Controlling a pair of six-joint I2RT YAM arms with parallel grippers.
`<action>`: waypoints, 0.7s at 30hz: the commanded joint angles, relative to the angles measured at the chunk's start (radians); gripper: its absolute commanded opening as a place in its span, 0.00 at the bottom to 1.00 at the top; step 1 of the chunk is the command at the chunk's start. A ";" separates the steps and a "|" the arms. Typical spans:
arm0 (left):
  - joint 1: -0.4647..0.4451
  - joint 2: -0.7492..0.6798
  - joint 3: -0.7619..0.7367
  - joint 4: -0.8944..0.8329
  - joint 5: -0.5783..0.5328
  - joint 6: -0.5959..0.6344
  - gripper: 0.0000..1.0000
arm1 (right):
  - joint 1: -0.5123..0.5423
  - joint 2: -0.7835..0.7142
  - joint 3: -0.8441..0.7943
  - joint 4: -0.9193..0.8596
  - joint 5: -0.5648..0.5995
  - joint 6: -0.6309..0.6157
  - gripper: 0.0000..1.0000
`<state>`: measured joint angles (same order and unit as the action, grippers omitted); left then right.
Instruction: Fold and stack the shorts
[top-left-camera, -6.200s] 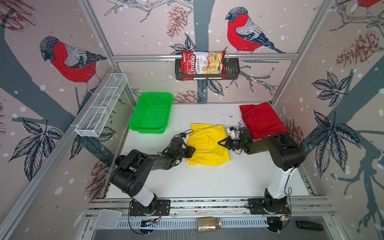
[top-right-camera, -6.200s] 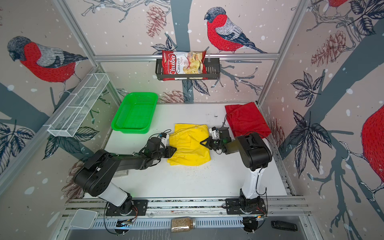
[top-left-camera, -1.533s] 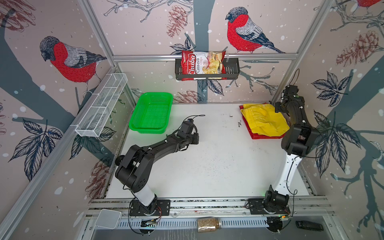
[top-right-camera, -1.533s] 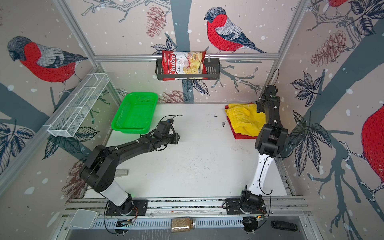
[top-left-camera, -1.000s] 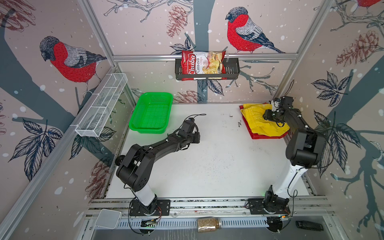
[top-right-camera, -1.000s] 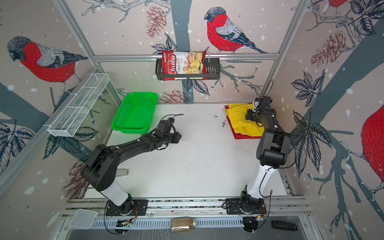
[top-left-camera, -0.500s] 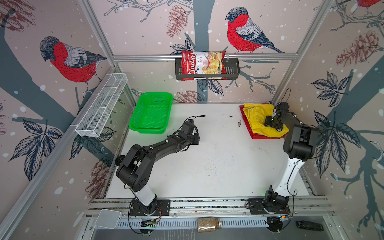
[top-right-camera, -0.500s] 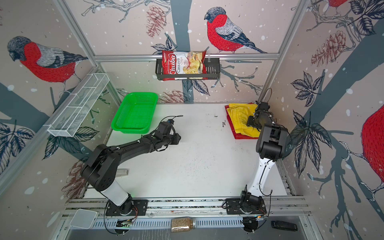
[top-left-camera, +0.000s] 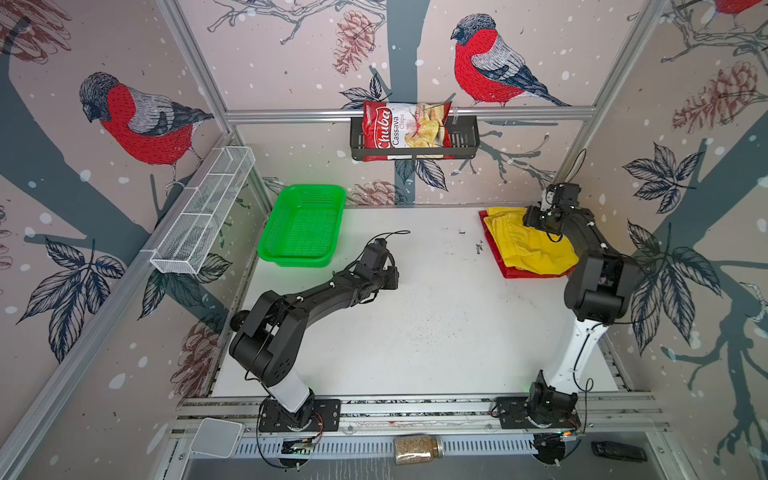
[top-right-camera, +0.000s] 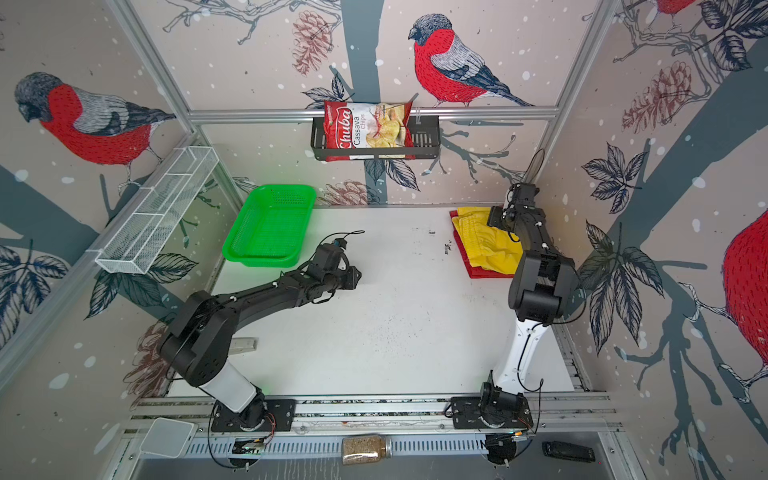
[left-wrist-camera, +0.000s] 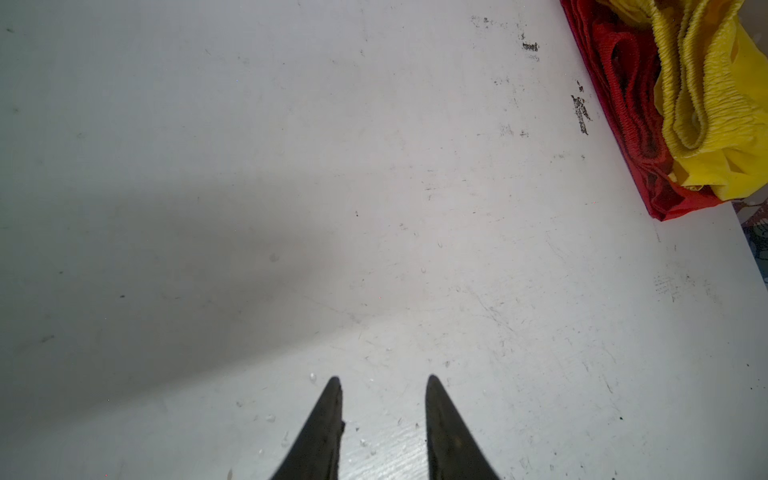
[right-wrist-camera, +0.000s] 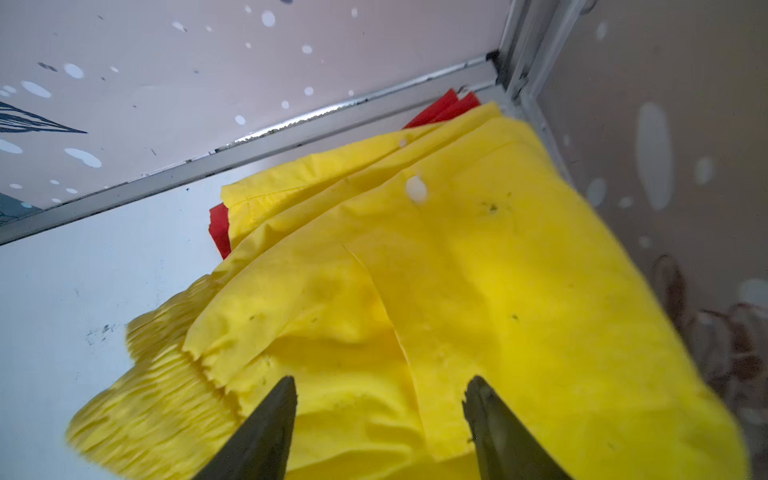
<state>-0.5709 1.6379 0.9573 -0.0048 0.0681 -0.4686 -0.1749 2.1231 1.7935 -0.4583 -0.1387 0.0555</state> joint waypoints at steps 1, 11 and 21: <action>0.000 -0.013 -0.009 0.020 -0.020 0.005 0.34 | 0.013 0.065 0.018 -0.052 0.008 0.044 0.66; 0.001 -0.015 -0.021 0.029 -0.016 0.002 0.35 | 0.071 0.095 -0.105 0.026 -0.004 0.156 0.65; 0.003 -0.045 -0.044 0.039 -0.020 0.000 0.35 | 0.141 0.090 -0.149 0.111 -0.021 0.316 0.65</action>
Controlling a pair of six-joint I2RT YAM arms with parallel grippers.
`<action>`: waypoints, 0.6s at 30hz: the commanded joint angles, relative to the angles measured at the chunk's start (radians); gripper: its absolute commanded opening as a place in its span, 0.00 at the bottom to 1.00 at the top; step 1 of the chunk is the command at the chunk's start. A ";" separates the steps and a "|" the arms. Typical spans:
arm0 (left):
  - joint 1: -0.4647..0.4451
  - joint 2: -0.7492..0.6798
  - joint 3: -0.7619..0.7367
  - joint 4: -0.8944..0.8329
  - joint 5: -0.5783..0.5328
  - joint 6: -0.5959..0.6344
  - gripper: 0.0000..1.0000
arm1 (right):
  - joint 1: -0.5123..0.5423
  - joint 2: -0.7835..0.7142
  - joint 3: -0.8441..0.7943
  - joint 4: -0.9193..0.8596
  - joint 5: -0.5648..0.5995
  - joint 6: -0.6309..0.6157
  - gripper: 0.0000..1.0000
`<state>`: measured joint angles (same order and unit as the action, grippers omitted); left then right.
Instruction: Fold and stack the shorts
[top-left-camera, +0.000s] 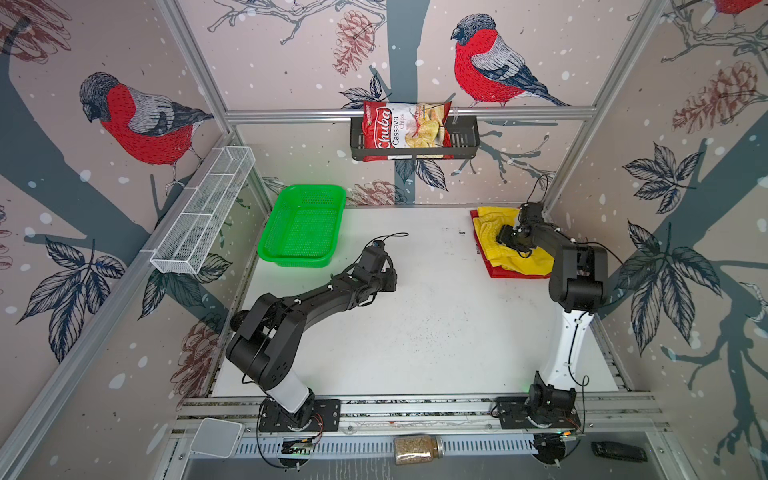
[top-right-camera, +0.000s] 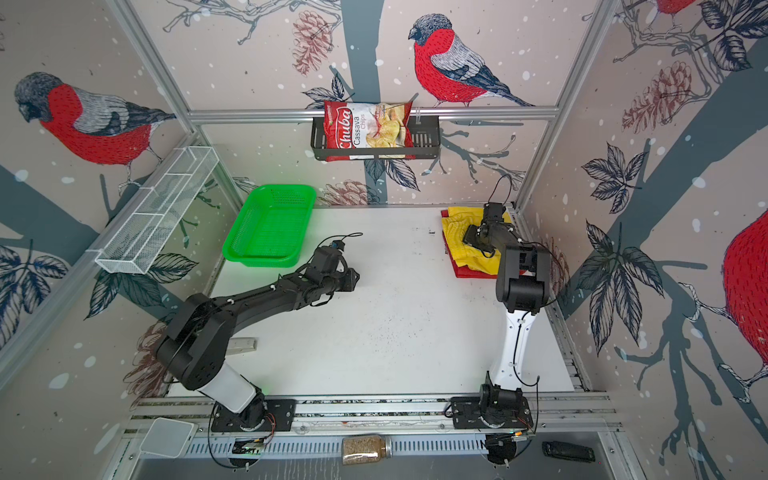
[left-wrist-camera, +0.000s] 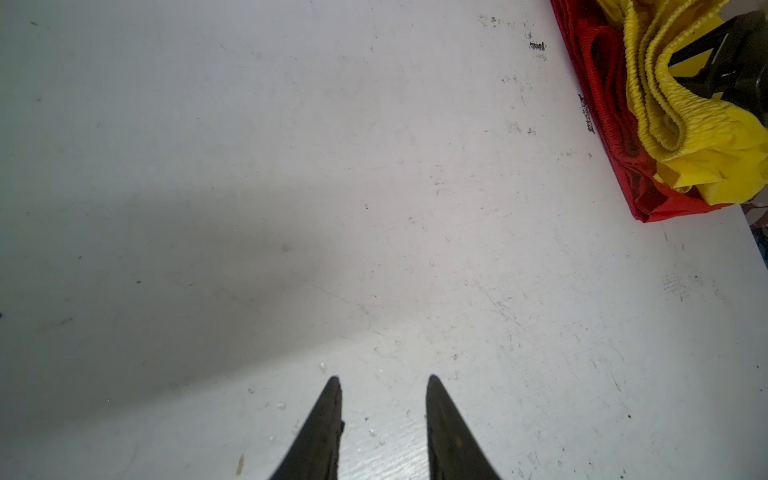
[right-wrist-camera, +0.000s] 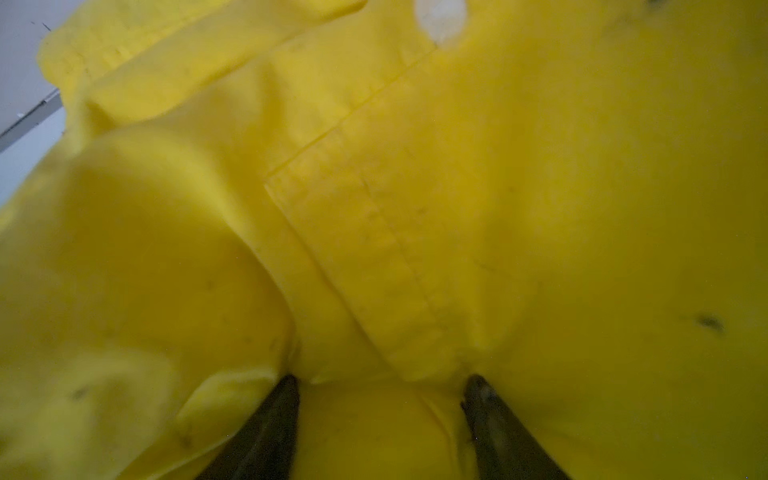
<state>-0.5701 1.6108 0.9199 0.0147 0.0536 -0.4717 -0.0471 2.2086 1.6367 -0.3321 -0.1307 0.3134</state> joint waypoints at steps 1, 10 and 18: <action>0.007 -0.028 -0.009 0.020 -0.008 0.003 0.35 | 0.017 -0.001 0.014 -0.018 -0.026 0.063 0.65; 0.068 -0.208 -0.019 -0.028 -0.064 0.002 0.51 | 0.032 -0.293 0.036 -0.057 0.037 0.054 0.67; 0.128 -0.535 -0.189 0.020 -0.388 0.121 0.77 | 0.036 -0.718 -0.298 0.128 0.134 -0.032 0.99</action>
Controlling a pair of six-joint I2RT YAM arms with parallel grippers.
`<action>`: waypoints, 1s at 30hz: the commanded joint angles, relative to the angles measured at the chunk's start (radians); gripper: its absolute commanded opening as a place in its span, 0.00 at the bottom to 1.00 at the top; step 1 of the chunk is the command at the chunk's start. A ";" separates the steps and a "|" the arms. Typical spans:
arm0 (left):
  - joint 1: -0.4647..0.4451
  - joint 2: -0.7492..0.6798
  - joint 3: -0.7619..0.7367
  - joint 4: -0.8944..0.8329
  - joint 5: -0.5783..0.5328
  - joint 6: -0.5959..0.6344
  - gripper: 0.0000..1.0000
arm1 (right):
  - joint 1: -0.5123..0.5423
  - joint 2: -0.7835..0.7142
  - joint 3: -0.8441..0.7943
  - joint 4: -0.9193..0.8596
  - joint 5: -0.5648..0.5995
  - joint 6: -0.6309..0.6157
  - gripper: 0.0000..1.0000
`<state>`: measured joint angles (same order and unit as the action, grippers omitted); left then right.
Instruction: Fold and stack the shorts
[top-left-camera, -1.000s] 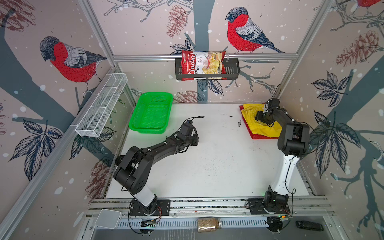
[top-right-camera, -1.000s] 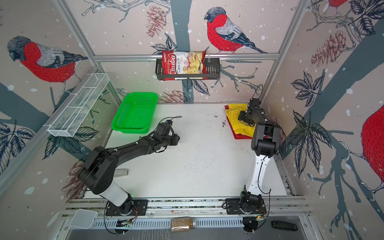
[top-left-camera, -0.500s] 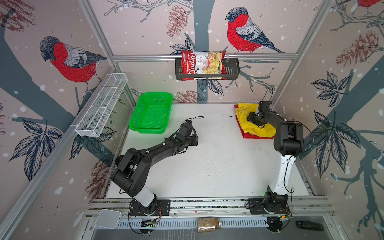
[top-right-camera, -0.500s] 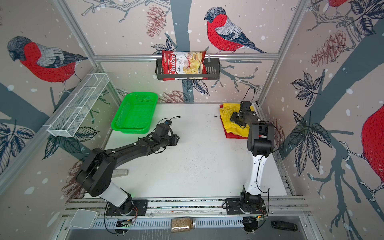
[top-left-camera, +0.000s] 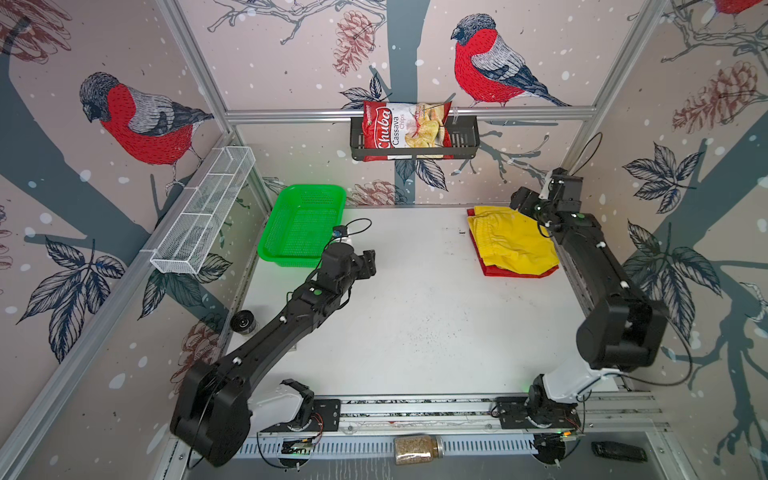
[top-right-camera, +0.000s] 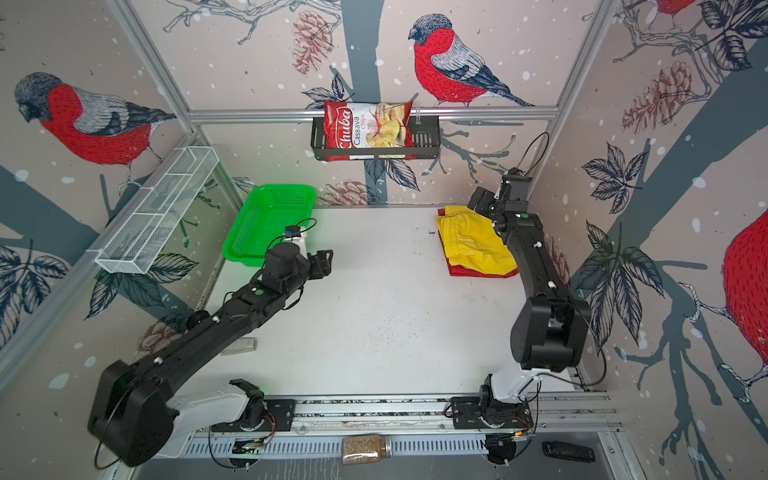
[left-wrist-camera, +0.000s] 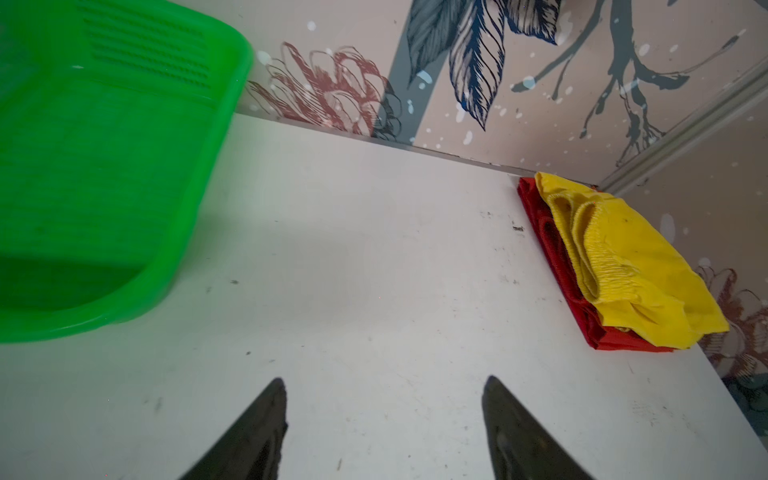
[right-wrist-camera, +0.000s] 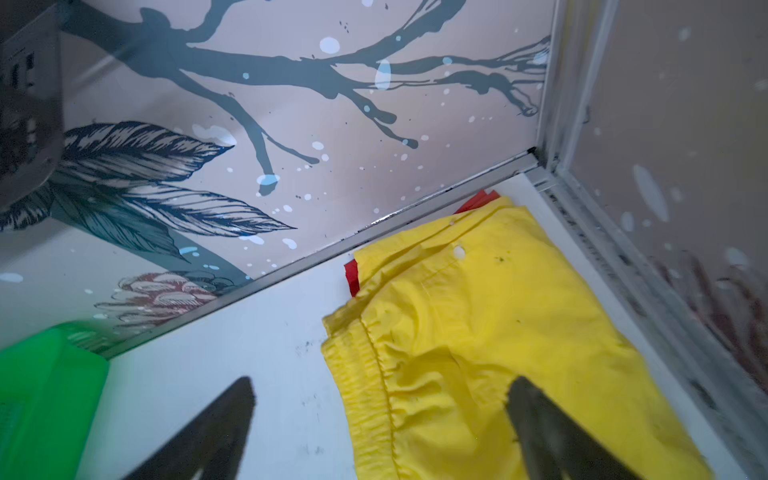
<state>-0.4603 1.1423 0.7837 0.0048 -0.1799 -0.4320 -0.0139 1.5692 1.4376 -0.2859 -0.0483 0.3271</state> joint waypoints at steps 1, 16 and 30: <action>0.031 -0.110 -0.098 0.059 -0.186 0.102 0.81 | 0.003 -0.136 -0.180 0.141 0.067 -0.052 0.99; 0.188 -0.111 -0.686 0.936 -0.382 0.359 0.97 | -0.014 -0.379 -1.080 0.955 0.102 -0.174 0.99; 0.360 0.372 -0.655 1.434 -0.233 0.393 0.97 | -0.001 -0.033 -1.261 1.662 0.044 -0.270 1.00</action>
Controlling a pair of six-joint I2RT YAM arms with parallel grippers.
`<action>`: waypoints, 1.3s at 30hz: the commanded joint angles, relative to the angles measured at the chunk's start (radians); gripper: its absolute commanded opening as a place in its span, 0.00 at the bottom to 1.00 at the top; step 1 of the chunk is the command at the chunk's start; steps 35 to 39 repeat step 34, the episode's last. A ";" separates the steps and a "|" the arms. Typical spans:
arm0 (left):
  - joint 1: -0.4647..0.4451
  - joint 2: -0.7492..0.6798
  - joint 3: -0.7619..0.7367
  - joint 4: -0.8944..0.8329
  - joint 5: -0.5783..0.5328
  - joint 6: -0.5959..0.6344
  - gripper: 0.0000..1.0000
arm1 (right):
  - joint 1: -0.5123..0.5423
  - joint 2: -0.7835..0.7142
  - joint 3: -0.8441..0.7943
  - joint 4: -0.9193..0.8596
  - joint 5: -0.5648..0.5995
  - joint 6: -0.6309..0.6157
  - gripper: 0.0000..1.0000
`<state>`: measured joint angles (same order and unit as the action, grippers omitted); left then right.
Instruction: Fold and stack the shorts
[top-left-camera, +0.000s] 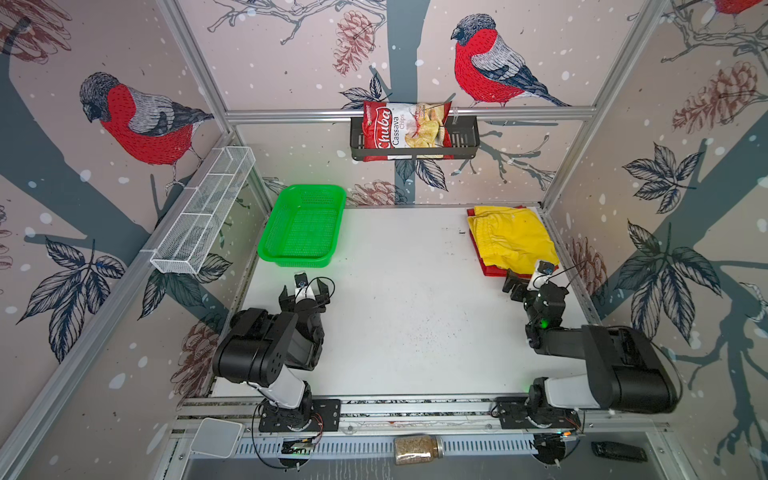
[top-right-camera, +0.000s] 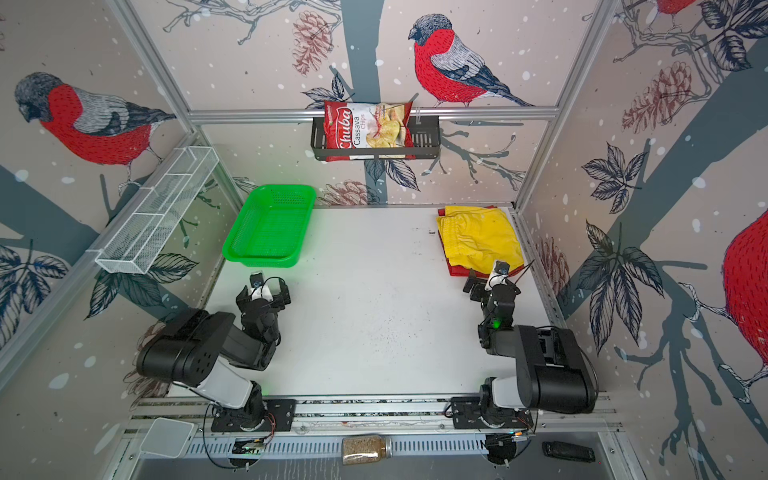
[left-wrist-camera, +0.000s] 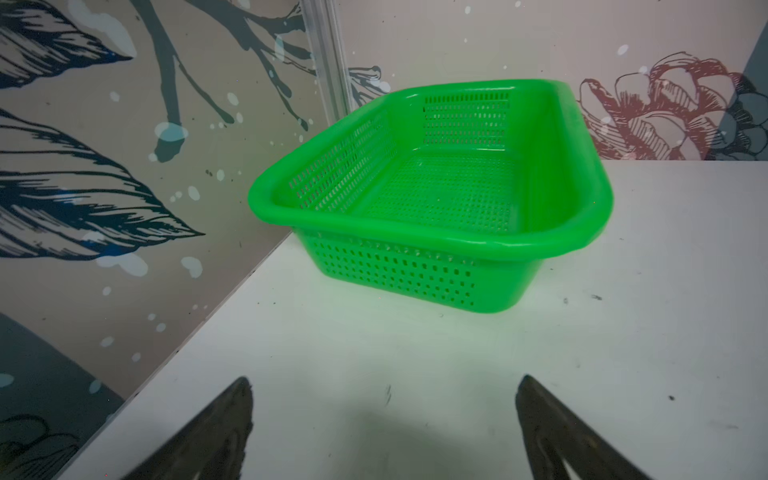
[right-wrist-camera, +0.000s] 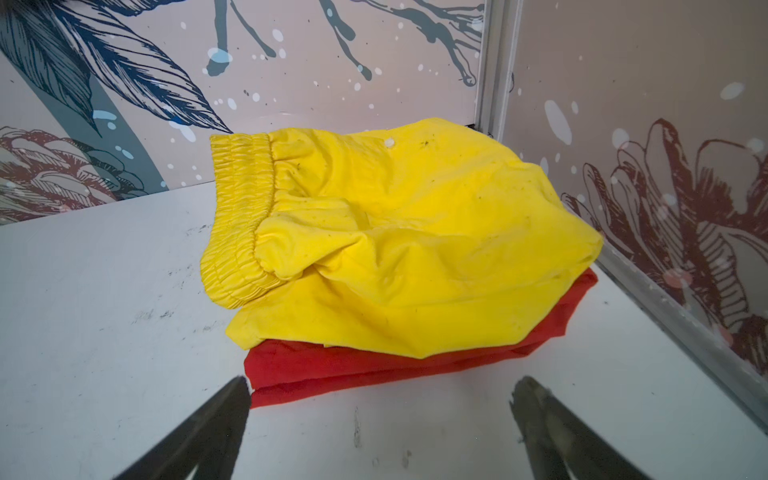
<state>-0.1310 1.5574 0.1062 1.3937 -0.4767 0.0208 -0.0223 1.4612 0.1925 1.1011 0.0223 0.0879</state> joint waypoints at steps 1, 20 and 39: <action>0.066 -0.032 0.043 0.020 0.092 -0.091 0.97 | 0.004 0.069 0.005 0.221 -0.034 -0.033 0.99; 0.076 0.004 0.099 -0.030 0.159 -0.056 0.98 | 0.012 0.039 0.044 0.091 0.014 -0.020 0.99; 0.065 0.007 0.107 -0.036 0.141 -0.048 0.98 | 0.012 0.039 0.044 0.089 0.014 -0.020 1.00</action>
